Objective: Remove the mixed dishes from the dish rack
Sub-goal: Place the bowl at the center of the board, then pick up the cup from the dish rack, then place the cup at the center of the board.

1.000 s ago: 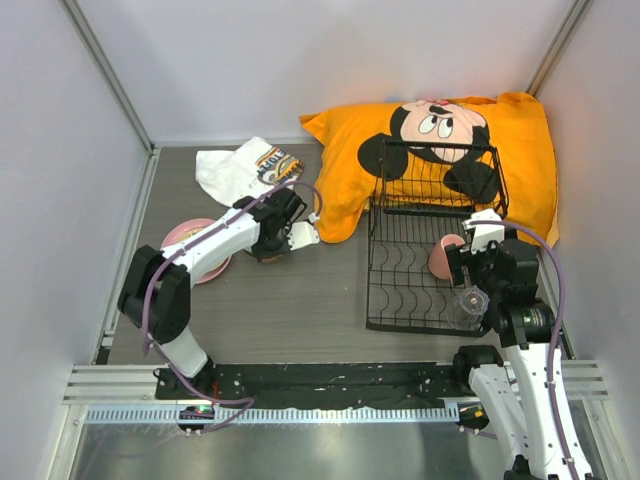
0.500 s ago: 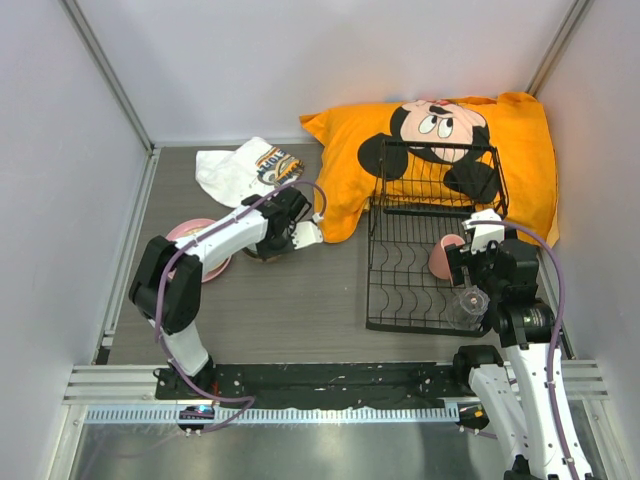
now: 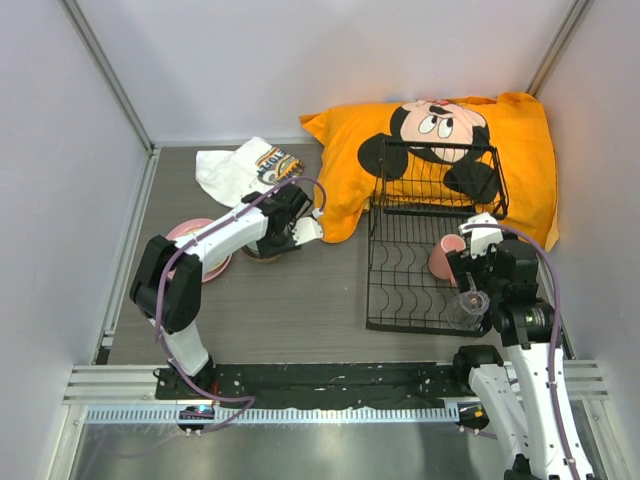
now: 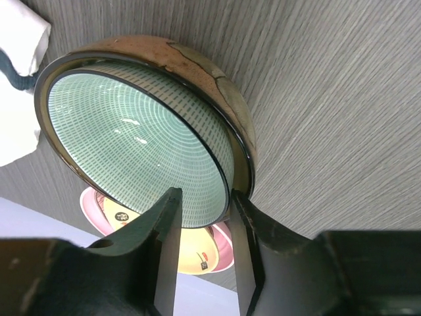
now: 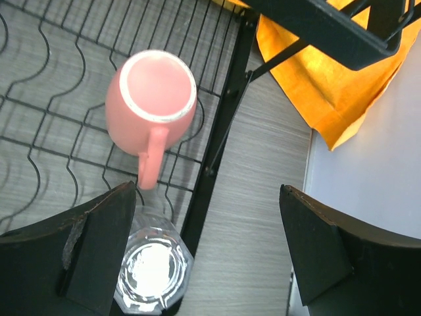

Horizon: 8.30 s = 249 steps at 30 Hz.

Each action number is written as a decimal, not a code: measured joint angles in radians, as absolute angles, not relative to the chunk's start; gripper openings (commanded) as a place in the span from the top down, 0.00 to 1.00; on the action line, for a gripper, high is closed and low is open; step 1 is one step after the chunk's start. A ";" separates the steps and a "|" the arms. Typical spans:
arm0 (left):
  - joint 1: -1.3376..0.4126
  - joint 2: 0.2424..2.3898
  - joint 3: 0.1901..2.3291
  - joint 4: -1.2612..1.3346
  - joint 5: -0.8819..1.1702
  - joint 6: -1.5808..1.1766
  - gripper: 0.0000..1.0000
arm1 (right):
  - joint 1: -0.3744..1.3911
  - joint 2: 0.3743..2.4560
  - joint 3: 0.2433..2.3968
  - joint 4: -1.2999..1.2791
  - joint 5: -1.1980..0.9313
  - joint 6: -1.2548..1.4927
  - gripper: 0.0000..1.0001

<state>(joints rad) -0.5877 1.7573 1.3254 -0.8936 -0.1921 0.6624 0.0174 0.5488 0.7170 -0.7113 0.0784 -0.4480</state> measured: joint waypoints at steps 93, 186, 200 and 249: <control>-0.587 1.613 1.393 -0.999 -0.078 0.583 0.00 | 0.017 1.020 0.814 -1.106 -0.052 -0.844 0.08; -0.794 1.567 1.296 0.271 0.956 -0.705 0.45 | 0.017 0.901 1.251 -0.852 -0.897 -0.296 0.52; -0.790 1.589 1.291 0.358 1.044 -0.760 1.00 | 0.016 0.864 1.218 -0.854 -0.962 -0.313 0.36; -0.387 1.196 1.014 -1.266 0.152 0.717 1.00 | 0.015 0.752 1.041 -0.822 -0.696 -0.334 0.00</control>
<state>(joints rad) -0.3874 1.1961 1.0142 -1.2655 0.1524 0.7170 0.0154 0.7521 1.0412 -0.8223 -0.6960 -0.3340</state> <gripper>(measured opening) 0.079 0.996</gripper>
